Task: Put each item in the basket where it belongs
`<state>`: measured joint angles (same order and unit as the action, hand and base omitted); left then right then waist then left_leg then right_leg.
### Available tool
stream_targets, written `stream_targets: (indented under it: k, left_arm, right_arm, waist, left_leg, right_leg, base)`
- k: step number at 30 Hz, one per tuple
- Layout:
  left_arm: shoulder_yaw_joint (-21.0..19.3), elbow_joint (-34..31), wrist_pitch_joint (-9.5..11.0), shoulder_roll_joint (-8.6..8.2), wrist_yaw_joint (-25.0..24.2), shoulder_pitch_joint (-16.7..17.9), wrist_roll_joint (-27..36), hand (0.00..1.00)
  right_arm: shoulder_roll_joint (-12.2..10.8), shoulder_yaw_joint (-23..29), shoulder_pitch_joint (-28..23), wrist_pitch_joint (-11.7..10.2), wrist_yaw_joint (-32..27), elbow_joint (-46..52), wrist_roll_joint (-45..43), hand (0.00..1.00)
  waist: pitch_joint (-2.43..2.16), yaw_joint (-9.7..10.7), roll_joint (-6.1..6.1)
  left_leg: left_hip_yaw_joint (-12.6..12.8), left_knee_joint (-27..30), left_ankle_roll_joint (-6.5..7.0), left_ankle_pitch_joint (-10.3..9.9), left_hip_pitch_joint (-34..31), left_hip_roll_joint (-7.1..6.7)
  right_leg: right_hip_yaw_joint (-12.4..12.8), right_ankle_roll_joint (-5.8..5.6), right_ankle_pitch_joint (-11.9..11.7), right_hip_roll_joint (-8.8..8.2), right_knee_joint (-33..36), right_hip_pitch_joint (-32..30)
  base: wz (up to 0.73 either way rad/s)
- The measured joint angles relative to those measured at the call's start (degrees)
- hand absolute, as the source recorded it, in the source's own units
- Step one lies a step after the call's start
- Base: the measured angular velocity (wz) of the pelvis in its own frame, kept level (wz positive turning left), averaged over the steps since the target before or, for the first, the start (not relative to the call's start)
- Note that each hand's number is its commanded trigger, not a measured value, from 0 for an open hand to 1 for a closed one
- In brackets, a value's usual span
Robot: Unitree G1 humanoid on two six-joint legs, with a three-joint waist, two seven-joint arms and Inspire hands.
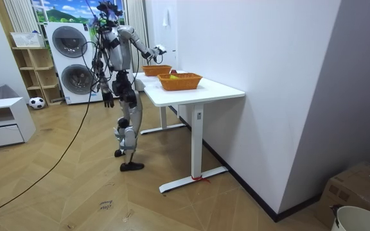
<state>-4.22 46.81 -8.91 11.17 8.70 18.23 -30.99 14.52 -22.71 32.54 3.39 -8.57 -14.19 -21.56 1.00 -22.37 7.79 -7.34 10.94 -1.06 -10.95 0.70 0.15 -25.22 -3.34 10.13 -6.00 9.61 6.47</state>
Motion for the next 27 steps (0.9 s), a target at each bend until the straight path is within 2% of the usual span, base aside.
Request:
stream_targets:
  k: [1, 3, 4, 7, 10, 16, 23, 27]
  left_arm:
    - [0.1, 0.0, -0.2, -0.19, 0.4, 0.0, 0.0, 0.00]
    - [0.0, 0.1, -0.6, -0.73, 1.1, 0.0, 0.0, 0.00]
    - [0.0, 0.1, -0.8, -1.23, 1.2, 0.0, 0.0, 0.00]
    - [0.0, 0.1, -0.8, -2.25, 1.3, 0.1, 0.0, 0.00]
    - [0.6, 0.1, -0.8, -2.77, 1.8, 0.3, 0.1, 0.00]
    - [1.2, 0.1, -0.7, -3.64, 2.1, 0.4, 0.5, 0.00]
    - [2.4, 0.1, -0.6, -3.81, 1.9, 0.2, 1.5, 0.00]
    - [2.9, 0.1, -0.6, -3.81, 1.9, 0.0, 2.2, 0.00]
  right_arm:
    - [0.0, 0.3, 0.0, 0.0, 0.0, 0.2, 0.1, 0.00]
    - [0.0, 1.0, 0.0, 0.0, -0.1, 0.4, 0.6, 0.00]
    - [0.1, 1.8, 0.0, 0.0, -0.2, 0.4, 1.1, 0.00]
    - [0.1, 3.7, 0.0, 0.0, -0.9, 0.4, 1.2, 0.00]
    - [0.1, 5.3, 0.0, 0.0, -1.4, 0.5, 3.9, 0.00]
    - [0.2, 6.9, 0.0, 0.0, -1.3, 0.5, 5.4, 0.00]
    - [0.3, 8.1, -0.1, 0.0, -1.3, 0.4, 5.3, 0.00]
    - [0.3, 8.2, -0.1, 0.0, -1.3, 0.0, 5.6, 0.00]
  waist:
    - [-0.20, 0.4, -0.41]
    - [-0.22, 0.7, -1.11]
    - [-0.38, 1.0, -1.57]
    - [-0.40, 1.9, -2.71]
    - [-0.40, 2.7, -3.31]
    - [-0.41, 4.9, -3.47]
    - [-0.48, 5.5, -3.76]
    - [-0.60, 6.2, -4.41]
  left_leg:
    - [0.1, 0.0, 0.01, 0.0, 0.1, -0.01]
    - [0.6, -0.1, 0.02, 0.0, 0.8, 0.02]
    - [0.8, -0.1, 0.02, 0.0, 1.0, 0.01]
    - [1.3, -0.1, 0.06, 0.0, 1.4, 0.03]
    - [1.7, -0.1, 0.06, 0.0, 1.5, 0.14]
    - [2.0, -0.1, 0.12, 0.1, 1.5, 0.12]
    - [2.2, -0.1, 0.12, 0.1, 1.8, 0.12]
    - [2.2, 0.0, 0.15, 0.1, 1.9, 0.08]
  right_leg:
    - [0.1, 0.00, 0.0, -0.02, 0.0, 0.1]
    - [1.3, 0.00, 0.0, -0.01, 0.0, 0.4]
    - [1.7, 0.00, 0.0, -0.02, 0.0, 0.6]
    - [1.8, 0.00, 0.0, -0.10, 0.0, 0.7]
    - [1.8, 0.00, 0.0, -0.10, 0.0, 0.6]
    - [1.7, 0.00, 0.0, -0.17, 0.2, 0.9]
    - [1.8, 0.00, 0.0, -0.19, 0.2, 1.1]
    - [1.7, 0.00, 0.0, -0.28, 0.2, 1.0]
  base:
    - [0.00]
    - [-0.12]
    - [-0.12]
    - [-0.07]
    - [-0.08]
    - [-0.01]
    - [0.00]
    - [0.00]
